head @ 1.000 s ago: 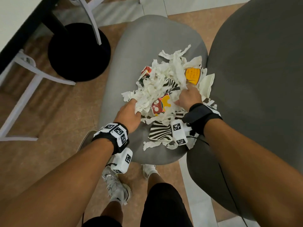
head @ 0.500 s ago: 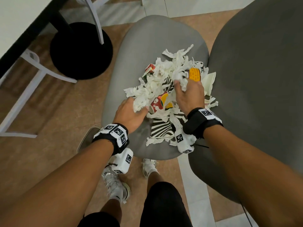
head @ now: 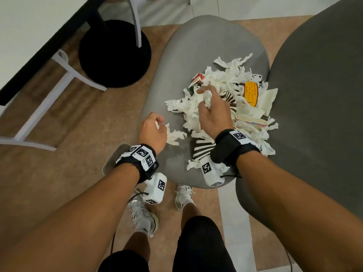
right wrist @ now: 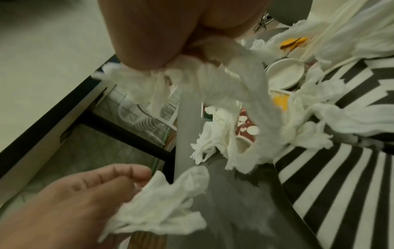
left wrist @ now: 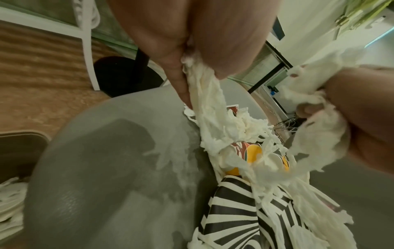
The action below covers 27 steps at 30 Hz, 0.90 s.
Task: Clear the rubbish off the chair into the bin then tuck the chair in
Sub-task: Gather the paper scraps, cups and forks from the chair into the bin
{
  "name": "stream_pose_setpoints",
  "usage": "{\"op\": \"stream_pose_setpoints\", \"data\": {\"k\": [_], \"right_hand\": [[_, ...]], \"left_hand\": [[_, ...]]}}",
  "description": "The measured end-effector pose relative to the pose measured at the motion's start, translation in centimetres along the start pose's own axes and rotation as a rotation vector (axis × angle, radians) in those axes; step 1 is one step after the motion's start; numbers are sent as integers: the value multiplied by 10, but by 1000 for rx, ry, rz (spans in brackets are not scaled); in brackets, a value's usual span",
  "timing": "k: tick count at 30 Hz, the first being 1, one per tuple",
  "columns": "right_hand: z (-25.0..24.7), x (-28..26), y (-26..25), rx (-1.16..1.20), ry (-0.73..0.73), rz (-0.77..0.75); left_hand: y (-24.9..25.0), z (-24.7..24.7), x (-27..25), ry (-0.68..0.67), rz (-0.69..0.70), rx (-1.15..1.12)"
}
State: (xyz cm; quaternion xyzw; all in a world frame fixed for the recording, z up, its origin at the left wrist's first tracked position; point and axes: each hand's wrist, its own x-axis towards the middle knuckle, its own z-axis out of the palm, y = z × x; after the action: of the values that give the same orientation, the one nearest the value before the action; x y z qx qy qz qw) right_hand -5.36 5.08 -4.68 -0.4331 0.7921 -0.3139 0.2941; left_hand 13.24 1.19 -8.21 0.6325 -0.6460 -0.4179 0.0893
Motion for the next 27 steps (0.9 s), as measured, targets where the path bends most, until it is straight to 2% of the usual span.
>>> {"op": "stream_pose_setpoints", "data": {"k": [2, 7, 10, 17, 21, 25, 27], "right_hand": [[10, -3, -2, -58, -52, 15], [33, -12, -9, -162, -110, 105], [52, -15, -15, -142, -109, 112], [101, -32, -40, -124, -235, -34], [134, -45, -45, -143, -232, -48], [165, -69, -57, -34, -342, 12], [184, -81, -58, 45, -395, 61]], "left_hand": [[-5, -1, -2, -29, -41, -43], [-14, -6, -14, 37, -15, -72], [-26, -15, -18, 69, -95, -48], [-61, -31, -30, 23, -102, -49], [-95, -42, -37, 16, -130, -137], [-138, -58, -49, -56, -295, -17], [-166, -61, -54, -112, -373, -87]]}}
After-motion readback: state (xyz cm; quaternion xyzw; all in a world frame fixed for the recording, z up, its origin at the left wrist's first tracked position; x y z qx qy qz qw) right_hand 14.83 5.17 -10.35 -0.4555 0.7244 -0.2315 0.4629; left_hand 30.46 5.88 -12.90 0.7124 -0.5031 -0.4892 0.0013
